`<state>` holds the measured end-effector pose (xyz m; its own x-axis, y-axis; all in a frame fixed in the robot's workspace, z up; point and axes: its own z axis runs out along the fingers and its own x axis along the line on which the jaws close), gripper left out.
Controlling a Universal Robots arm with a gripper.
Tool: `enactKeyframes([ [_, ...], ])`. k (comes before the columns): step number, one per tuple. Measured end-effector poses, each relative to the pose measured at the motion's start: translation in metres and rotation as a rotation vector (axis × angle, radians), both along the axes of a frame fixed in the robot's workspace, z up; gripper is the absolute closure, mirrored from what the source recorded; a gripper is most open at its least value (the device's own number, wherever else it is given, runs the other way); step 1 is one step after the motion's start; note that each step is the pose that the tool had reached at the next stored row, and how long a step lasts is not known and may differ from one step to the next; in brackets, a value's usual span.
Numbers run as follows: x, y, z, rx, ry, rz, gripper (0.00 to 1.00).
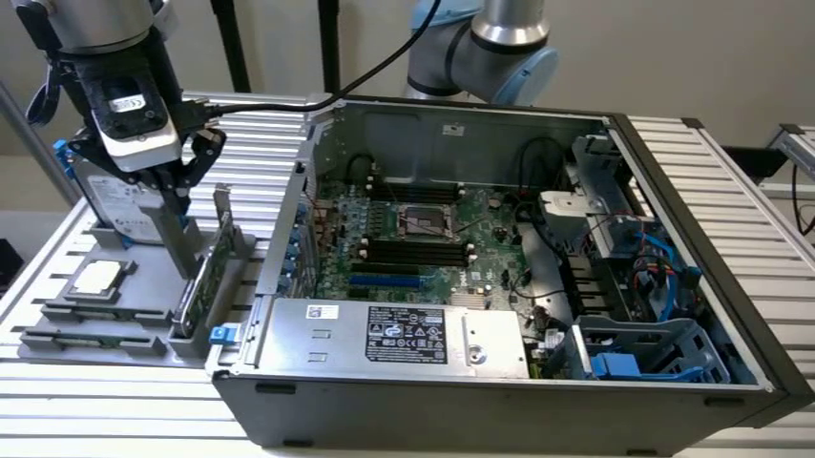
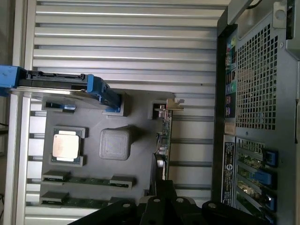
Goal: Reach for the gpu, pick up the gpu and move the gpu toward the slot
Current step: 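Pick up the gpu and move the gpu toward the slot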
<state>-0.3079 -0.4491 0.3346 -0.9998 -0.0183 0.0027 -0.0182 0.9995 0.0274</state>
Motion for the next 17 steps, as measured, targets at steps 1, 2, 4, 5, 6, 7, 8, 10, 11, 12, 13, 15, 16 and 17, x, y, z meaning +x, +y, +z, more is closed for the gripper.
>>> enactKeyframes([
  [1,0.000,0.0000,0.0000,0.0000,0.0000,0.000,0.89],
  [2,0.000,0.0000,0.0000,0.0000,0.0000,0.000,0.89],
  [4,0.000,0.0000,0.0000,0.0000,0.0000,0.000,0.88],
  [5,0.000,0.0000,0.0000,0.0000,0.0000,0.000,0.76],
  [6,0.000,0.0000,0.0000,0.0000,0.0000,0.000,0.76],
  [7,0.000,0.0000,0.0000,0.0000,-0.0001,0.000,0.70],
  [8,0.000,0.0000,0.0000,0.0000,-0.0001,0.000,0.70],
  [10,0.000,0.0000,-0.0003,-0.0002,0.0001,0.000,0.58],
  [11,0.000,0.0000,-0.0008,-0.0001,-0.0001,0.000,0.58],
  [12,0.000,0.0000,-0.0016,-0.0003,-0.0002,0.000,0.58],
  [13,0.000,0.0000,-0.0029,-0.0005,0.0000,0.000,0.52],
  [15,0.000,-0.0001,-0.0066,-0.0005,0.0000,-0.001,0.52],
  [16,0.000,-0.0001,-0.0085,-0.0004,-0.0001,-0.003,0.52],
  [17,0.000,-0.0002,-0.0102,-0.0004,-0.0001,-0.004,0.52],
])
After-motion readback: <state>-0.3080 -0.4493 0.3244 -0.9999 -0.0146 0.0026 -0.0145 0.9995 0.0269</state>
